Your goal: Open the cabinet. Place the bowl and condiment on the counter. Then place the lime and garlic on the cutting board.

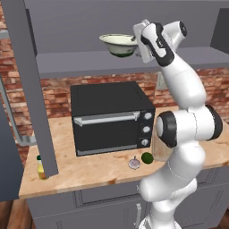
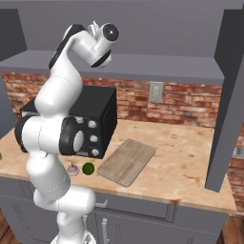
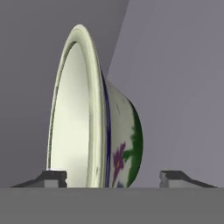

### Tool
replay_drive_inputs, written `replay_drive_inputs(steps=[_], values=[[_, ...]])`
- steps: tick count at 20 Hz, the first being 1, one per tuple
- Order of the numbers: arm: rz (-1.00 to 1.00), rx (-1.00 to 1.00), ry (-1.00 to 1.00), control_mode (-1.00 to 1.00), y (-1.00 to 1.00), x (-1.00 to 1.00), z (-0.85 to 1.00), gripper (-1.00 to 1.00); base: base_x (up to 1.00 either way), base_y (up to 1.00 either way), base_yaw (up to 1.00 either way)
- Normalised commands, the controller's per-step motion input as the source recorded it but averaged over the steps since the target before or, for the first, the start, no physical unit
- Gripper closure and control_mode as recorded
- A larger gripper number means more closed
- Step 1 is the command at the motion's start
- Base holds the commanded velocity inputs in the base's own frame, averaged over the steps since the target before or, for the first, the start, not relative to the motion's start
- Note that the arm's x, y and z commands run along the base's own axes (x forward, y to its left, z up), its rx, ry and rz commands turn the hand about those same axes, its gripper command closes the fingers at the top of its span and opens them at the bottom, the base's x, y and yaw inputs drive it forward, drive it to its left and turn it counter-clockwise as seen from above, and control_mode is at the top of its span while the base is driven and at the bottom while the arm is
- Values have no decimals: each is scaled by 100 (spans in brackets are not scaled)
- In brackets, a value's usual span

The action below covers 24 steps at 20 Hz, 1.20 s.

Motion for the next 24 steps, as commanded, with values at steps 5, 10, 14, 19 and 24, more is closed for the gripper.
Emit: replay_drive_inputs(steps=[5,10,14,19,24], values=[[0,0,1,-100,8,25,-5,100,0,0,0],[0,-2,0,-100,17,24,-6,100,0,0,0],[0,-3,0,-100,18,16,-3,100,0,0,0],[0,-1,-2,-100,3,-8,0,100,0,0,0],[0,0,-9,-100,0,-35,0,100,0,0,0]])
